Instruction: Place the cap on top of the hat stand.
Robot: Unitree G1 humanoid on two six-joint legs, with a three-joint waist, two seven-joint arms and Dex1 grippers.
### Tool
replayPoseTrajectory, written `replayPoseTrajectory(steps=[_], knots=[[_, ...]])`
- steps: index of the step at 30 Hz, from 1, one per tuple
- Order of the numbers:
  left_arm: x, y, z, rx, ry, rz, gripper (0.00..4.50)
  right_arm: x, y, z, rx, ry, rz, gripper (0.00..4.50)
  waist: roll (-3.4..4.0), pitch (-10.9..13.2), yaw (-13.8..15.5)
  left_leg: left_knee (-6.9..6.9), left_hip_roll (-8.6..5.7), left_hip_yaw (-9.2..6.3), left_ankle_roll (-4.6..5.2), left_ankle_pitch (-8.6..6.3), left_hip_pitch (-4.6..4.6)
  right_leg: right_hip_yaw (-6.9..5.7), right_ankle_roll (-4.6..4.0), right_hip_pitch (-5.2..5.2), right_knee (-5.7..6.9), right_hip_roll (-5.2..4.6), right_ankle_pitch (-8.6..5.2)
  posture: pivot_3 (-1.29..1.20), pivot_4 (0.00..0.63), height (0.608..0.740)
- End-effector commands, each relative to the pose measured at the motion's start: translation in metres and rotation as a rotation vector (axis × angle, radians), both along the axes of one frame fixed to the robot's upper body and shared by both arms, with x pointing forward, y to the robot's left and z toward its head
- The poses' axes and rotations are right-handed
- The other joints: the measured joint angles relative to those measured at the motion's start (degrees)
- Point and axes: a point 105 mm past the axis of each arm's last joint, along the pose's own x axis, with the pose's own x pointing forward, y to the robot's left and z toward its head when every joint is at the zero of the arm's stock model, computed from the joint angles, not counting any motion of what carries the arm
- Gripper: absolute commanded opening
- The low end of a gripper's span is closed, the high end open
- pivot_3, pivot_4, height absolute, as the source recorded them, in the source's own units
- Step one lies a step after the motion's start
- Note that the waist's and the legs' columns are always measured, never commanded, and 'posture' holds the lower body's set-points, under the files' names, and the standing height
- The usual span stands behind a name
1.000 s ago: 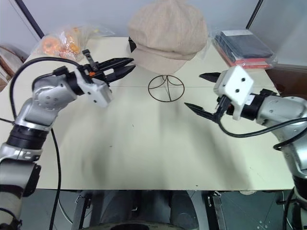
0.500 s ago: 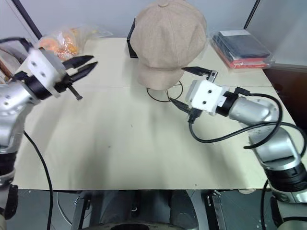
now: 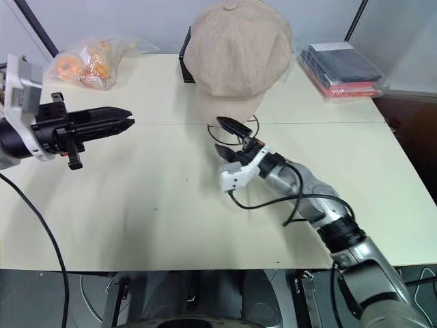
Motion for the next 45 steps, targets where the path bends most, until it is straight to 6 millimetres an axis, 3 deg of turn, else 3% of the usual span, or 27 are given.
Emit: replayPoseTrajectory(steps=[1,7,8,10,17,25,28,36,43,45], knots=[[-0.003,0.007,0.013,0.013,-0.051,0.028,0.83,0.013,-0.001,0.009,0.035,-0.068,-0.048,4.5,0.0,0.0,0.17,0.0,-0.01,0.0,0.0,0.0,0.0,0.0,0.0,0.0,0.0,0.0,0.0,0.0,0.15,0.74],[0.001,0.008,0.017,0.003,-0.088,0.061,0.83,0.036,-0.004,0.017,0.098,-0.092,-0.132,4.5,-0.01,0.0,-0.06,-0.02,-0.02,-0.01,-0.01,0.01,0.01,0.0,-0.02,0.0,0.01,0.0,0.01,0.0,0.15,0.74],[0.002,0.008,0.018,0.0,-0.09,0.064,0.86,0.037,-0.004,0.017,0.101,-0.094,-0.133,4.24,-0.01,0.0,-0.06,-0.04,-0.02,-0.01,-0.01,0.01,0.01,0.0,-0.02,0.0,0.01,0.0,0.01,0.0,0.15,0.74],[0.003,0.008,0.02,-0.007,-0.098,0.069,0.87,0.038,-0.003,0.016,0.096,-0.094,-0.128,3.65,-0.01,0.0,-0.05,-0.05,-0.02,-0.01,-0.01,0.01,0.01,0.0,-0.02,-0.01,-0.01,0.0,0.01,0.0,0.15,0.74],[0.006,0.009,0.019,-0.007,-0.103,0.078,0.87,0.028,-0.003,0.032,0.124,-0.146,-0.083,0.09,-0.01,0.0,-0.11,-0.06,-0.02,-0.01,-0.01,0.01,0.02,0.01,-0.02,-0.01,0.0,0.0,0.01,0.0,0.15,0.74],[0.007,0.009,0.018,-0.015,-0.107,0.082,0.87,-0.004,-0.021,0.099,0.253,-0.205,0.063,0.03,0.0,0.0,0.0,-0.06,-0.02,-0.02,0.0,0.0,0.02,0.02,-0.02,0.02,-0.01,-0.01,0.01,0.0,0.15,0.74],[0.008,0.009,0.017,-0.018,-0.109,0.081,0.87,-0.008,-0.031,0.113,0.251,-0.166,0.127,0.03,0.0,0.0,-0.04,-0.06,0.0,-0.01,0.0,0.0,0.03,0.01,-0.02,0.02,-0.01,-0.01,0.01,0.0,0.15,0.74],[0.009,0.005,0.016,-0.022,-0.129,0.07,0.87,0.005,-0.051,0.094,0.16,-0.003,0.239,0.03,0.0,0.01,-0.22,-0.08,0.04,0.03,0.0,0.0,0.07,0.02,-0.02,0.06,-0.05,-0.01,0.01,0.0,0.15,0.74],[0.01,0.004,0.018,-0.021,-0.147,0.068,0.87,0.027,-0.063,0.076,0.142,0.119,0.213,0.03,0.0,0.01,-0.88,-0.09,0.04,0.01,0.0,0.0,0.08,0.03,-0.02,0.06,-0.05,-0.01,0.01,0.0,0.15,0.74],[0.009,0.005,0.017,-0.022,-0.147,0.069,0.87,0.03,-0.067,0.074,0.145,0.139,0.199,0.71,0.01,0.01,-1.06,-0.09,0.04,0.01,0.0,0.0,0.08,0.03,-0.02,0.07,-0.05,-0.01,0.01,0.0,0.15,0.74]])
